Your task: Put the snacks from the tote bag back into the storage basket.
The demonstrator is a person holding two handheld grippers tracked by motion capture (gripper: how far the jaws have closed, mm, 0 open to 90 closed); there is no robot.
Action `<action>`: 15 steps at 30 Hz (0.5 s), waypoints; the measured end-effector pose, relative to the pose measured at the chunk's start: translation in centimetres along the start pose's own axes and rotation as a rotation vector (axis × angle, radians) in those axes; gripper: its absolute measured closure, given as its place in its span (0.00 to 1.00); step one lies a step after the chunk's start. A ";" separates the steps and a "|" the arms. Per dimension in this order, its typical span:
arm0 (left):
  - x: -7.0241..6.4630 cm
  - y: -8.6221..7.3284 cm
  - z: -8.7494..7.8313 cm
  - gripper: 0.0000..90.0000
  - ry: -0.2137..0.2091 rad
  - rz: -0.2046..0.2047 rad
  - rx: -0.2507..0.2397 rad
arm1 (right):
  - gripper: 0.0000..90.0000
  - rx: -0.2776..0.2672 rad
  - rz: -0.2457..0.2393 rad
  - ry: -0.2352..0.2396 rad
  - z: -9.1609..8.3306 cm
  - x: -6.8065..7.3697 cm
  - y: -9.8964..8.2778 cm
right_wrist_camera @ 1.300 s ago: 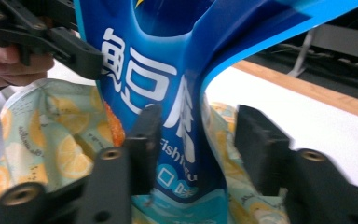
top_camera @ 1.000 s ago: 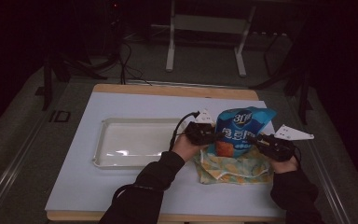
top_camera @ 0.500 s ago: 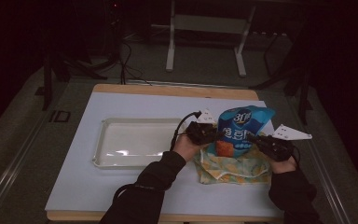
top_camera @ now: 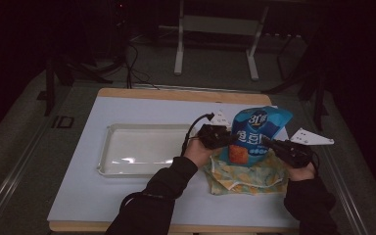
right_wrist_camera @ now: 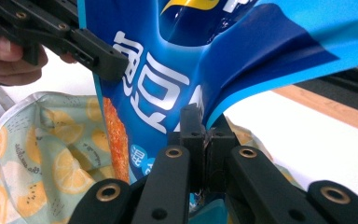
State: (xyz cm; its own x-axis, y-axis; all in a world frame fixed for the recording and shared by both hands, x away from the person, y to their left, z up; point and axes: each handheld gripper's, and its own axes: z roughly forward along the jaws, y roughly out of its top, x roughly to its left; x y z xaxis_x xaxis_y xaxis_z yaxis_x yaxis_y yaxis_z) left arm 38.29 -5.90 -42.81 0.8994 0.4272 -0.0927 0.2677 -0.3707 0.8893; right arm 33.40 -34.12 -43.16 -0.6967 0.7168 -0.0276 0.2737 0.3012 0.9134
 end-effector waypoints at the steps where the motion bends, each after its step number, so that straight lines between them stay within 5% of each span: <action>1: 0.0 0.0 0.0 0.96 0.000 0.000 0.000 | 0.99 -0.002 0.002 -0.001 -0.2 0.0 0.1; 15: -0.4 2.4 -1.2 0.96 -0.010 0.019 -0.003 | 0.99 -0.020 -0.017 -0.003 -1.4 0.0 2.1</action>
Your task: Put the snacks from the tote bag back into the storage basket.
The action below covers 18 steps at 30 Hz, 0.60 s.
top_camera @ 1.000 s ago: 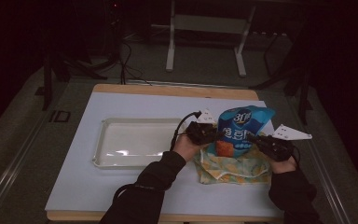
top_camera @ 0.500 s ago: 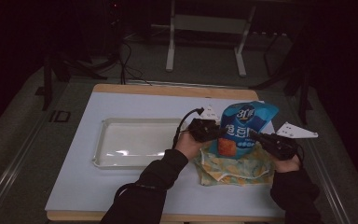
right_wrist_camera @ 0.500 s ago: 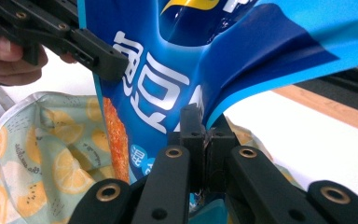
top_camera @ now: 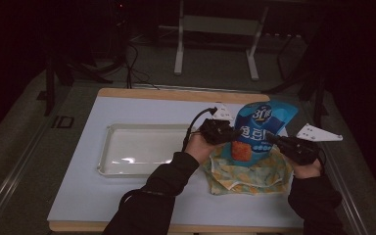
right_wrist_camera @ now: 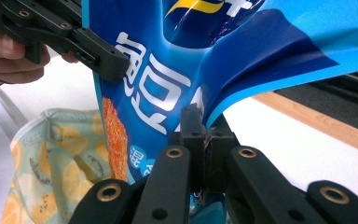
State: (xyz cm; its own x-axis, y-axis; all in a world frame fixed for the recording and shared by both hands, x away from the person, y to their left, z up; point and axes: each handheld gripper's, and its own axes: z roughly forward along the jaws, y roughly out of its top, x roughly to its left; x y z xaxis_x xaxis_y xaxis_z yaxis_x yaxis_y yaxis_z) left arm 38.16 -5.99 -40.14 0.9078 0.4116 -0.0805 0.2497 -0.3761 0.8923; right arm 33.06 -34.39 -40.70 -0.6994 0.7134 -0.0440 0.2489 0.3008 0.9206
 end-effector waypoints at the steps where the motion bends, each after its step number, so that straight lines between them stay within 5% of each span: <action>1: 0.1 0.2 -0.1 0.96 -0.002 -0.007 -0.001 | 0.99 -0.004 -0.001 0.001 -0.1 0.0 0.2; 18: 1.3 3.2 -1.6 0.97 0.019 -0.002 -0.031 | 0.99 -0.026 -0.021 -0.031 -0.1 -0.4 4.0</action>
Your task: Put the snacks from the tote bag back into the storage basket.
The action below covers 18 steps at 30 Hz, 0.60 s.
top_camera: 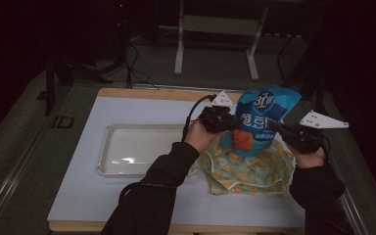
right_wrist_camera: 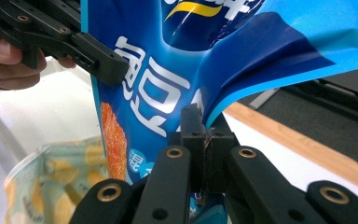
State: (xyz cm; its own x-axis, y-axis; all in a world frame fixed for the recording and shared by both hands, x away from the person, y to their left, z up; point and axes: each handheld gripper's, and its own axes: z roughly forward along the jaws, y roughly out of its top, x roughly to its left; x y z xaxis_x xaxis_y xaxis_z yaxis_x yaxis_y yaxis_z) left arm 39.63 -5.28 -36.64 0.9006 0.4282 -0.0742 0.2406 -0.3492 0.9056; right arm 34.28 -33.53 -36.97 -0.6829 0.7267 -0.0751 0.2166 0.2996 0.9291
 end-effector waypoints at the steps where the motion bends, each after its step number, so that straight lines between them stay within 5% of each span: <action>1: 0.0 0.0 0.0 0.97 0.000 0.000 0.000 | 0.99 0.000 0.000 0.000 0.0 0.0 0.0; 18: 2.3 0.5 -2.7 0.97 0.056 -0.026 -0.021 | 0.99 -0.008 -0.012 0.001 2.9 0.5 3.0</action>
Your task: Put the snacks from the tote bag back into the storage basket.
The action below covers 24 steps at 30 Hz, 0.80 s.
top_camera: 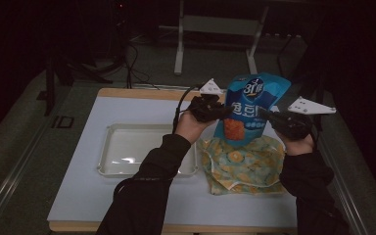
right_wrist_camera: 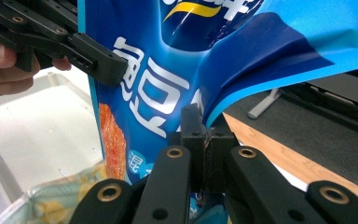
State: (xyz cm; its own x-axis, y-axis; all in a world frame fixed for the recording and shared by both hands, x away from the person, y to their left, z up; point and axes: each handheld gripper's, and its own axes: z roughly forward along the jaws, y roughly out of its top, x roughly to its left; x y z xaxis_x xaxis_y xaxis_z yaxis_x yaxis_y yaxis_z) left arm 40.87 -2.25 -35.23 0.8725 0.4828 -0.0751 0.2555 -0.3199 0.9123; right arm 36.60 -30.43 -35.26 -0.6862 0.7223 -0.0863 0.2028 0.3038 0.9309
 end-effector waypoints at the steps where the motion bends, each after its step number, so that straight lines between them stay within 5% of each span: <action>1: 0.2 0.0 -0.2 0.97 0.002 -0.003 0.002 | 0.99 -0.002 0.002 0.001 0.2 0.1 0.1; 24: 2.4 -1.2 -6.7 0.97 0.077 -0.024 -0.005 | 0.99 -0.008 -0.046 0.067 4.6 4.0 3.6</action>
State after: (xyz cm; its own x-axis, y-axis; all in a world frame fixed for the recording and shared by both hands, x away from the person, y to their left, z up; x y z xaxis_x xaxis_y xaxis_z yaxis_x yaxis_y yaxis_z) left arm 39.84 4.75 -33.80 0.8313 0.5519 -0.0658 0.2735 -0.3031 0.9129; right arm 37.80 -23.58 -33.92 -0.7400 0.6644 -0.1054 0.1647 0.3308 0.9292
